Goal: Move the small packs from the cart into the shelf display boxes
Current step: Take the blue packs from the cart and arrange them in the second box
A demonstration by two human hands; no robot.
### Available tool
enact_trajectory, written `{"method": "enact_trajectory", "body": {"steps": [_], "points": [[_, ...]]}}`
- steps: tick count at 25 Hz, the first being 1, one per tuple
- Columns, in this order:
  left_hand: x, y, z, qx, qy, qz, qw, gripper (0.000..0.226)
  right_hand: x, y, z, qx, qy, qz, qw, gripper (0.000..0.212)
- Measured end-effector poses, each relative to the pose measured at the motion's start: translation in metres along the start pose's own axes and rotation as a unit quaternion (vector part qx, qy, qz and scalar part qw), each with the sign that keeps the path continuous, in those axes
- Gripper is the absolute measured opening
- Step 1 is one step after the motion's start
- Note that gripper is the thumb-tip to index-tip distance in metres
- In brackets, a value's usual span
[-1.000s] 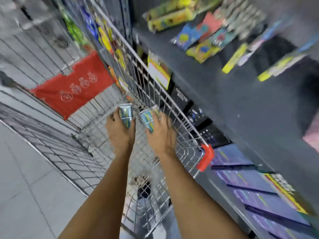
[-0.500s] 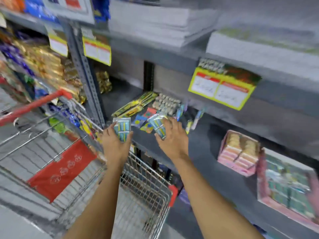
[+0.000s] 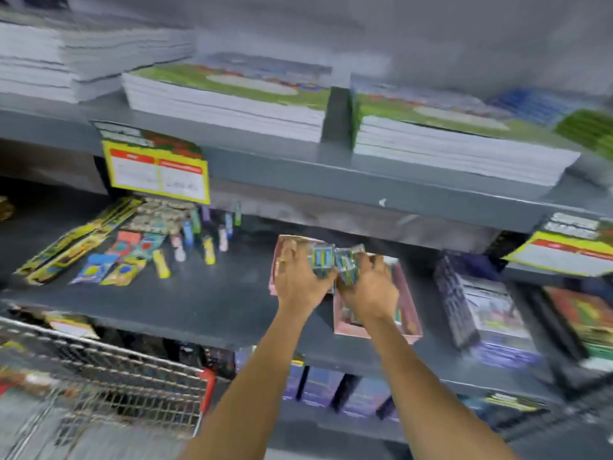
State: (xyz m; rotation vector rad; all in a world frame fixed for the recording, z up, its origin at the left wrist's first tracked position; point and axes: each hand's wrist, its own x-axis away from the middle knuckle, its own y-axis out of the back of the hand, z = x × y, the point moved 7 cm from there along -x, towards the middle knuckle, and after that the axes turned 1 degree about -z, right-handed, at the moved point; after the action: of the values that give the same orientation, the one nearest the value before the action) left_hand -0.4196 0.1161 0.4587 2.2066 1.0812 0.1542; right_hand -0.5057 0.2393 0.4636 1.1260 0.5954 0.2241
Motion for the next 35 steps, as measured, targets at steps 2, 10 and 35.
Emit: {"method": "enact_trajectory", "body": {"steps": [2,10,35], "points": [[0.011,-0.042,-0.015,-0.005,0.001,0.046,0.999,0.07,0.011,-0.003,-0.05,0.016,-0.052,0.026,0.998,0.061],[0.018,-0.11,-0.011,-0.119,0.001,0.102,0.988,0.066,0.035,-0.018,-0.108,0.064,-0.127,0.071,0.987,0.055],[0.038,-0.13,0.019,-0.184,-0.172,0.193,0.948,0.103,0.034,-0.046,-0.101,-0.004,-0.124,0.008,0.992,0.034]]}}
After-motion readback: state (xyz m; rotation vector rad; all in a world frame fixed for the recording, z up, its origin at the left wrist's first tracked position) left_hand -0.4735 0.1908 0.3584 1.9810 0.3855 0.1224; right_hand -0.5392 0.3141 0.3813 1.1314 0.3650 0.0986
